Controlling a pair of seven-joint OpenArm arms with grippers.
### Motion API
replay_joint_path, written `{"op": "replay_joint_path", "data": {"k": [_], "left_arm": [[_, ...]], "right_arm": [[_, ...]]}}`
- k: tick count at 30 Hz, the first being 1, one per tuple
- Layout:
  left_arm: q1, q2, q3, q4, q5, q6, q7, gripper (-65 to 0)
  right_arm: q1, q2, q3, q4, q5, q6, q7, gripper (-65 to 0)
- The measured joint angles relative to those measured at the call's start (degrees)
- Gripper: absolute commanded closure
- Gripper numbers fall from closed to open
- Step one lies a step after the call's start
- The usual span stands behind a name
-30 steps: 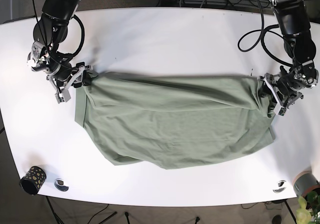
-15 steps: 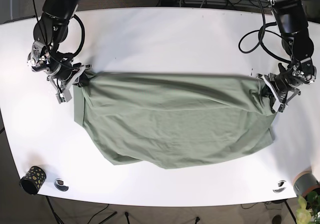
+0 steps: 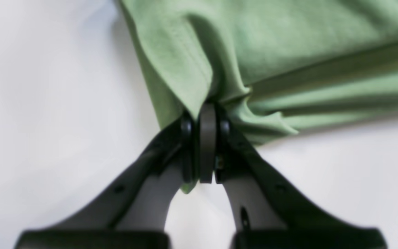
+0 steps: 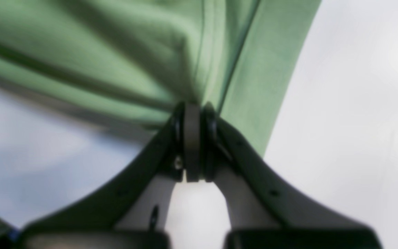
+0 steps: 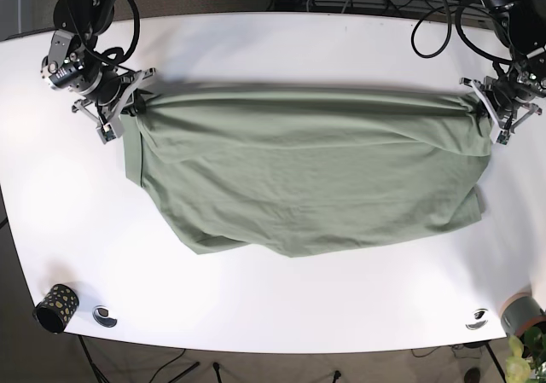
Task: Fold the T-shirt properly
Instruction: 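Hold the shirt edge with both grippers and pull it taut, then release the shirt edge and move the right gripper to the shirt's hem corner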
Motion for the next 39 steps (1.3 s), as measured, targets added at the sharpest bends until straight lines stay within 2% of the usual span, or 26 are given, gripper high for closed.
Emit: {"op": "replay_joint_path", "data": {"k": [3,8,14,17,19,21,23,25,28,33,39], "left_arm": [[2.38,-0.02,-1.9,1.2,-0.02,-0.04,0.02,-0.7],[4.48,-1.16,-3.78,1.46,-0.31,-0.2,0.07,-10.6],[6.82,-1.29,-7.67,1.64,-0.2,-0.2,0.28,-11.4],[6.51,-1.29,-9.51,1.64,-0.39,-0.22,4.55,-11.4],[6.43,-1.27,-10.49,2.32,-0.24,-0.22,6.62,-11.5],[6.47,-1.33,-10.91,4.44,0.17,-0.2,7.43,-12.1],[6.34,-1.42,-10.95,7.02,0.63,-0.15,7.76,-16.1],[5.62,-1.44,-10.62,9.49,0.15,-0.13,7.82,-20.6],[4.17,-1.44,-9.25,12.59,0.42,-0.17,9.88,-24.6],[0.39,-1.46,-7.78,16.83,0.04,-0.13,13.51,-24.6],[-4.85,-1.31,-5.01,17.4,0.68,-0.2,13.79,-24.6]], "right_arm": [[-3.1,-0.02,0.0,2.16,0.13,0.02,0.09,0.0],[-6.99,-0.13,0.0,3.85,0.22,0.07,0.04,0.0],[-9.44,-0.07,0.0,6.84,0.15,0.04,0.02,0.0],[-9.44,-0.24,0.0,8.52,0.33,0.04,0.02,-11.9],[-9.44,-0.24,0.0,9.7,0.28,0.07,0.02,-26.8],[-9.44,-0.2,0.0,10.93,0.17,0.04,0.02,-36.5],[-9.27,-0.2,0.0,11.78,-0.07,0.04,0.0,-46.9],[-8.83,-0.2,0.0,12.02,-0.07,0.04,0.0,-51.0],[-6.86,-0.35,0.07,11.93,-0.31,0.04,-0.92,-50.7],[-0.31,-0.37,-0.11,10.21,-0.04,0.02,-0.35,-49.0],[9.09,-0.52,-0.28,3.56,-0.5,0.07,-2.89,-46.8]]}}
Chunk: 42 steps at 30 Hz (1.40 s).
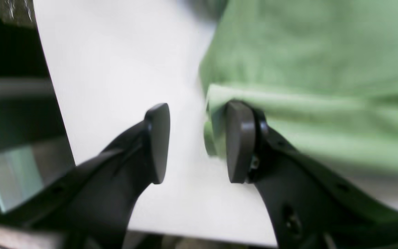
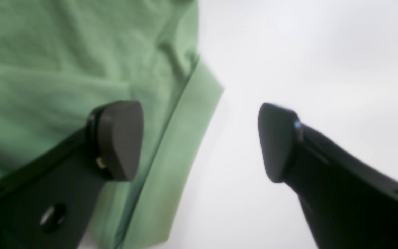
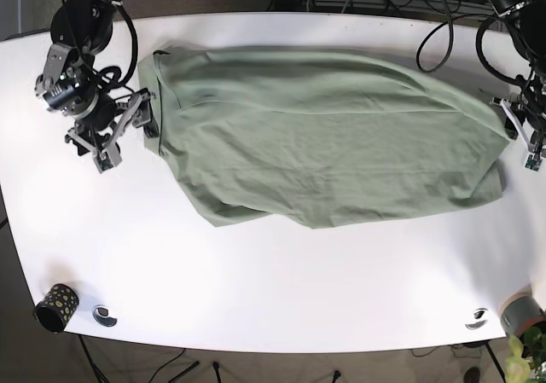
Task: Fold the T-shirt properly
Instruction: 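Release the shirt edge and move the right gripper to the shirt's hem corner, then grasp the hem corners with both grippers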
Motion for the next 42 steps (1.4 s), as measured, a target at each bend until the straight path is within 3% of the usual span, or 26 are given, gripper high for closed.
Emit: {"op": "replay_joint_path", "data": {"k": [7,20,26,34,39,42], "left_arm": [[-3.72,-0.07,3.69,0.11,-0.24,0.22,-0.15,-24.6],[-3.56,0.0,3.37,0.15,0.07,0.22,0.37,-24.4],[-3.45,0.02,3.3,0.2,0.24,0.24,0.37,-24.4],[-3.43,0.0,3.26,0.2,0.31,0.2,0.39,-24.4],[-3.43,0.02,3.26,0.22,0.22,0.22,0.37,-24.4],[-3.41,0.0,3.23,0.22,0.33,0.22,0.39,-24.4]], "right_arm": [[11.63,0.31,-1.73,-11.87,-0.68,-0.26,-0.09,-43.1],[24.3,0.39,-8.31,-30.18,-1.11,-0.66,2.75,-42.3],[32.52,-0.72,-14.08,-42.38,-0.22,-0.15,10.12,-42.3],[40.57,0.52,-21.99,-62.53,-1.07,-0.9,22.32,-42.3],[42.51,-0.13,-28.26,-70.79,-0.66,-0.68,31.06,-42.3],[42.32,-0.15,-30.29,-73.0,-0.74,-0.63,32.7,-42.3]]}}
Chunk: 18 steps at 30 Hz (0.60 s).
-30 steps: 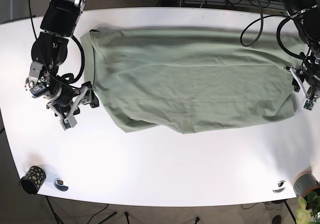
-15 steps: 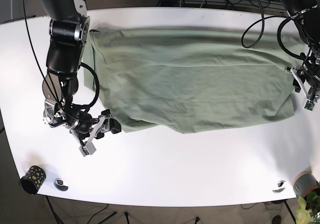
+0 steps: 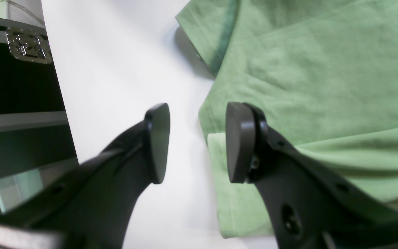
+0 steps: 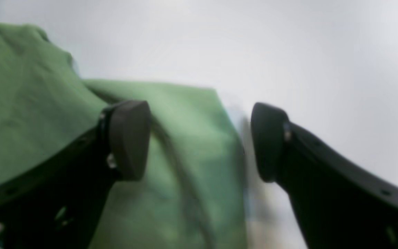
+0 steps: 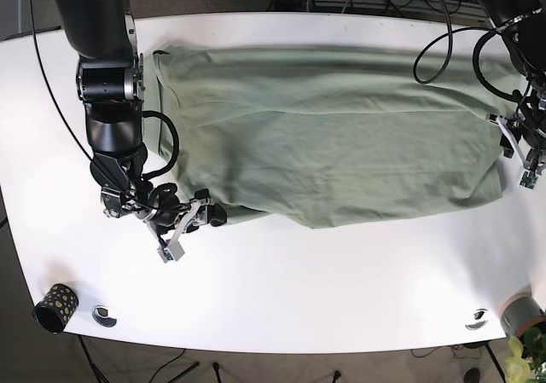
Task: Fold the T-shirt properly
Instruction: 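Grasp the hem corners with both grippers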
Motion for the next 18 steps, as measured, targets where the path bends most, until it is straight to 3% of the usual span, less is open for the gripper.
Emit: {"op": "replay_joint_path", "data": {"k": [7,9,14,18], "left_arm": [[0.0,0.02,0.0,0.0,-0.04,0.0,0.0,-24.4],[-0.07,0.02,0.0,-0.07,-0.02,0.0,0.0,-24.4],[-0.98,0.02,0.72,-0.85,2.8,0.0,-0.13,-24.6],[-5.75,0.17,1.95,-5.73,3.82,-0.2,0.17,-24.7]], "right_arm": [[-1.01,0.0,-1.25,-0.07,0.33,0.0,1.99,-42.0],[-1.57,-0.13,-1.2,-0.04,1.57,0.2,3.15,-38.2],[-1.4,-1.64,-1.22,-0.04,0.96,-0.04,2.16,-20.9],[-1.57,-3.08,-1.49,-0.11,0.87,0.17,1.81,-12.5]]}}
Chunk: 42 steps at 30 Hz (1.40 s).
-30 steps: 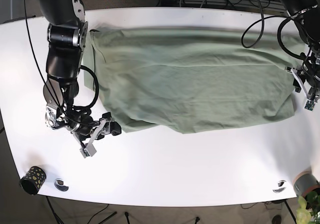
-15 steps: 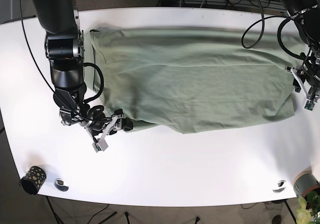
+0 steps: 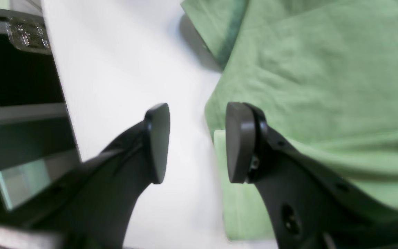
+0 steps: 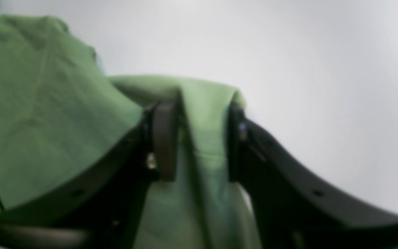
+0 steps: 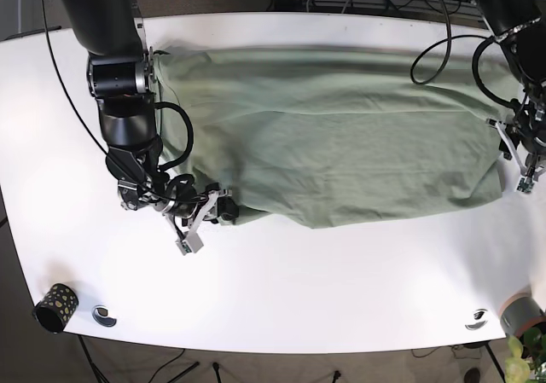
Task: Fold the T-shirt properly
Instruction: 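Grasp the hem corners with both grippers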
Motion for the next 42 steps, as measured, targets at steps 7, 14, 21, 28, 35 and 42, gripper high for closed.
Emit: {"op": "replay_joint_path", "data": {"k": [7,14,21,28,35,42], "left_arm": [[-9.92,-0.15,-0.57,-11.82,-0.22,16.5,-0.59,-28.6],[-17.0,-0.13,-0.68,-24.68,-0.46,21.92,-5.95,-45.1],[-17.03,-0.31,-0.66,-33.11,-0.13,23.43,-13.84,-49.3],[-20.68,-0.76,-0.46,-45.05,-0.52,23.26,-19.67,-49.3],[-22.36,-2.21,-0.5,-53.59,-0.2,22.97,-22.75,-49.2],[-25.94,-2.19,-0.39,-60.83,-0.5,15.74,-26.43,-23.9]], "right_arm": [[0.5,-0.57,0.11,-0.07,-0.87,-0.26,-0.96,0.0],[0.79,-0.66,0.13,-0.11,-0.83,-0.22,-0.96,0.0],[0.81,-0.66,0.11,-0.11,-0.98,-0.22,-0.94,0.0],[0.79,-0.55,0.24,-0.11,-1.05,-0.24,-1.11,0.0],[0.66,-0.55,0.28,-0.11,-0.96,-0.22,-0.92,0.0],[0.7,-0.55,0.26,-0.11,-0.81,-0.24,-0.96,0.0]]}}
